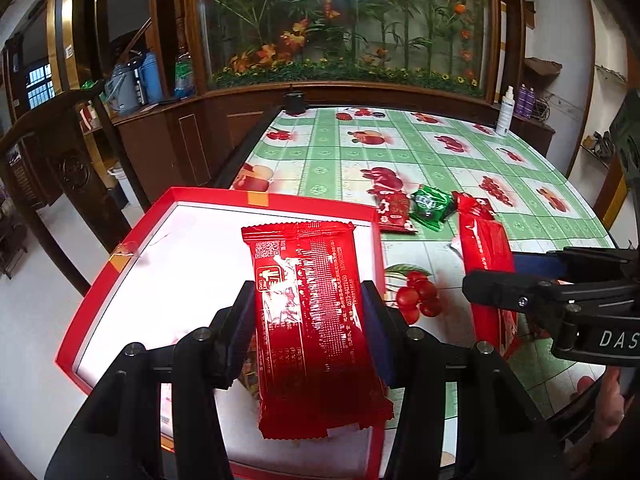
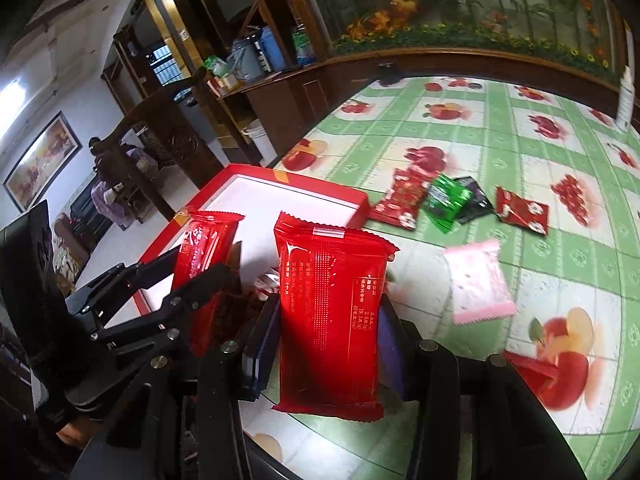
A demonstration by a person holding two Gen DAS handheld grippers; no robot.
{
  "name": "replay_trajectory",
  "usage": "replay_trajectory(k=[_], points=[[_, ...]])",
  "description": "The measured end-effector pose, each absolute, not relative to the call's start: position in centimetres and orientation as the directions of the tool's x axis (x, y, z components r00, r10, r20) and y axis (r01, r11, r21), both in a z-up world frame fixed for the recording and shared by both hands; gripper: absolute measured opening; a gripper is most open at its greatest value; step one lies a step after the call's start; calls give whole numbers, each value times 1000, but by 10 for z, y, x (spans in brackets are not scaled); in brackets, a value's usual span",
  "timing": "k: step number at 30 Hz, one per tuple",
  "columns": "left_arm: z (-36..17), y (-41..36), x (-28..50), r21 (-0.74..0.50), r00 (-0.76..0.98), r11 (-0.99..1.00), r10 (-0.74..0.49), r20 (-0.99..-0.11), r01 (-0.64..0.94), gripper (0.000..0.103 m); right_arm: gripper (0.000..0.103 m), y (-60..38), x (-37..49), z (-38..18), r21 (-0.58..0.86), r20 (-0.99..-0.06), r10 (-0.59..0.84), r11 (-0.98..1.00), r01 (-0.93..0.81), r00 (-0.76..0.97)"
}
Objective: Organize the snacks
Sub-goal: 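Lower both red packets into the tray and open both tools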
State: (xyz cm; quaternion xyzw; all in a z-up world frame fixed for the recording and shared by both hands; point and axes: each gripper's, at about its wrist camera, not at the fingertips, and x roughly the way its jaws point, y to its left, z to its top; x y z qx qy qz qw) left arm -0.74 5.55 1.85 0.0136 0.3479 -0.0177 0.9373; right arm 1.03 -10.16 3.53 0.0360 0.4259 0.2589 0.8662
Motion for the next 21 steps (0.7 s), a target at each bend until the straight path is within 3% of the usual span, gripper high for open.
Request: replay_trajectory(k=[21], points=[[2,151,-2,-11,725,980,138,-675,-196,49,47,-2,35,39,274,-715,558,778,-566,421]])
